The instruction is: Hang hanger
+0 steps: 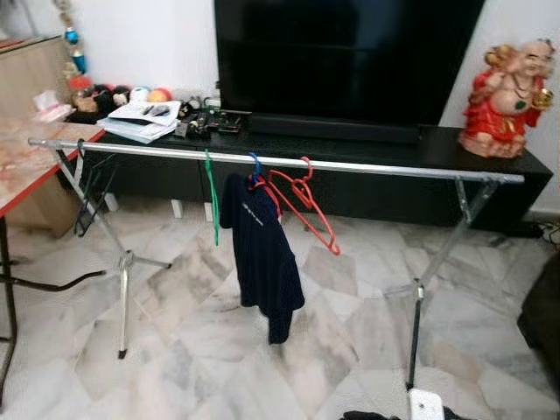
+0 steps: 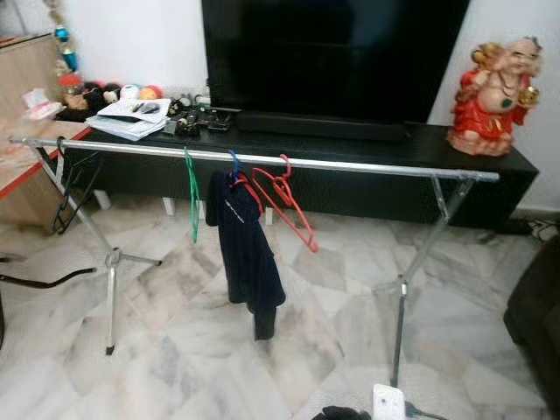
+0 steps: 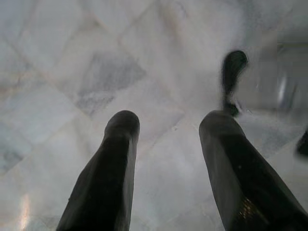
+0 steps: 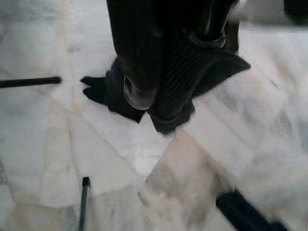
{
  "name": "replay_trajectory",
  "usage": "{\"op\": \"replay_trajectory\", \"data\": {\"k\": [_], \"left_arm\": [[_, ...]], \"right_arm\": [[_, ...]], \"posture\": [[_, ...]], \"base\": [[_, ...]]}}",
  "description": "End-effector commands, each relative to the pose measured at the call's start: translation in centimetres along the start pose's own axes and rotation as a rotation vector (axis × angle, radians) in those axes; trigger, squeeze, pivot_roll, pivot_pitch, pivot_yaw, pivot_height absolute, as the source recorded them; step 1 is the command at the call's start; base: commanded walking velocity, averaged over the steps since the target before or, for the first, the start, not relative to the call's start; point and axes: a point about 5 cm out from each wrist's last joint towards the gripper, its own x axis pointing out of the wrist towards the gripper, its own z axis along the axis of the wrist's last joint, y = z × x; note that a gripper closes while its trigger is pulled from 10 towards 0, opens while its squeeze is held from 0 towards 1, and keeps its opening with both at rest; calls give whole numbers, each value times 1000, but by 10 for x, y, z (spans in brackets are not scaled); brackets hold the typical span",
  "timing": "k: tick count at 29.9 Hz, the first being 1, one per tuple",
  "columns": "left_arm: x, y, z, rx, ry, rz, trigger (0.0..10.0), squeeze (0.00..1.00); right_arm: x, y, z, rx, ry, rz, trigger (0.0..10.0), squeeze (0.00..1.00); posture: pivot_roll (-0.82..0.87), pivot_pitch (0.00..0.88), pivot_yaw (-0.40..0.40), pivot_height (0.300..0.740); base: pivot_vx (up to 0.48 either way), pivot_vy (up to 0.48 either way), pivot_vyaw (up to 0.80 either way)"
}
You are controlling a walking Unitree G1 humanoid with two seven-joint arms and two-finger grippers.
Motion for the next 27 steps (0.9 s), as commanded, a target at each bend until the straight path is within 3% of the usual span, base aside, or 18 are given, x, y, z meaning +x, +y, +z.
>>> {"op": "replay_trajectory", "data": {"k": [1,9,14,23,27], "left_arm": [[1,4,16,14,-42,11,10000,0],[1,5,15,17,-41,14,10000,0],[1,6,15,17,-41,17,10000,0],[1,7,15,21,-50,25,10000,0],[1,7,16,21,-53,26,10000,0]], "right_arm": [[1,4,6,12,-19,0,10000,0],[2,14,12,37,-48,-3,10000,0],[2,12,10,38,-40,-8,10000,0],[-3,-19,-4,47,-9,-46,10000,0],[-4,-24,-5,49,-7,-52,10000,0]], "posture": [[80,0,15,740],[81,0,21,740],[85,0,21,740],[90,0,26,740],[88,0,27,740]], "base": [[0,285,0],[0,283,0],[0,281,0],[0,282,0],[0,279,0]]}}
